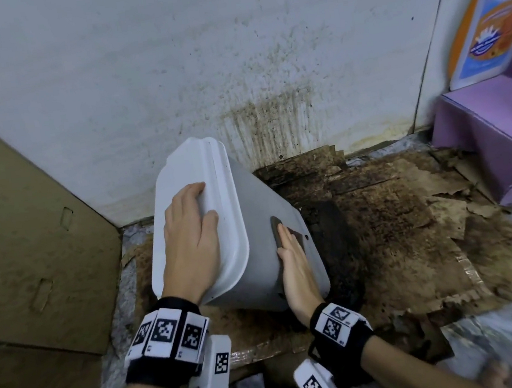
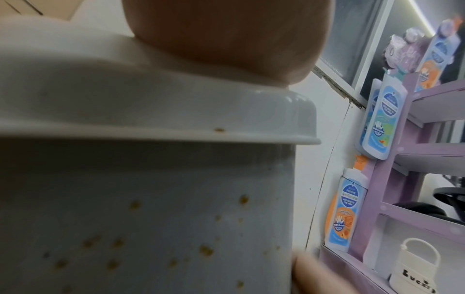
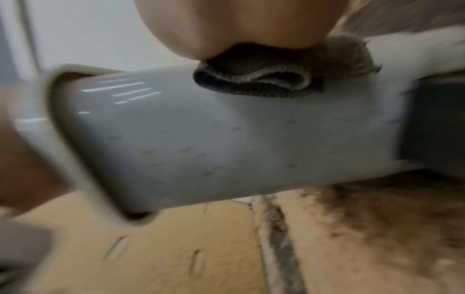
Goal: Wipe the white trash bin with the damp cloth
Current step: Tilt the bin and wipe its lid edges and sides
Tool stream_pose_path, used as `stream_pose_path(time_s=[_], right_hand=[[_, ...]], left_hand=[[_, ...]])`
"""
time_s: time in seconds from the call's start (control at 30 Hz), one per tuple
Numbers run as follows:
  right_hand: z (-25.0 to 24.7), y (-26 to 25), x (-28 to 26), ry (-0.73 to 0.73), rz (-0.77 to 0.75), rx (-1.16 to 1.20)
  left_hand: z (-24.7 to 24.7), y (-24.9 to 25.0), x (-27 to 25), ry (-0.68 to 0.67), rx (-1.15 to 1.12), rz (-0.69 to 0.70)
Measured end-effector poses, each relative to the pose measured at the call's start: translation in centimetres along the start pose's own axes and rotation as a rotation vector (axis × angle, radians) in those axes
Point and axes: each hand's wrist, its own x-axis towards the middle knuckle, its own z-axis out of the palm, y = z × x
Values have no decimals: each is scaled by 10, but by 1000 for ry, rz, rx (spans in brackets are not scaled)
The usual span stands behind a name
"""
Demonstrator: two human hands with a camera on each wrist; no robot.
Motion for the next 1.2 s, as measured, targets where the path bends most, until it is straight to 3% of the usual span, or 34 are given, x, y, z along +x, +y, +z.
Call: stream_pose_path(time_s=[0.17,0.4,0.47,0.6,0.83,1.1,1.2], right_hand=[[22,-45,-21,-110,-198,53],[19,-18,-15,-58,-410,-155],[16,-2,-10,-26,-386,-140],[1,29,4,66,-152,-56],[-26,33,15,-11,104,61],[-30,26,14,128,-5,-204],[-31,14,15,178,-14,-200]], left_hand=[[-3,-4,-2,12,-8,-12],[-5,-8,-3,7,-4,-19],[-6,-9,-4,10,-18,-18],[-7,-9,-4,0,-37,-11],[-9,-9,-3,-13,-46,-14],[-8,-6,-3,-27,-19,-8],[-7,-6,-2,-24,-16,-16]])
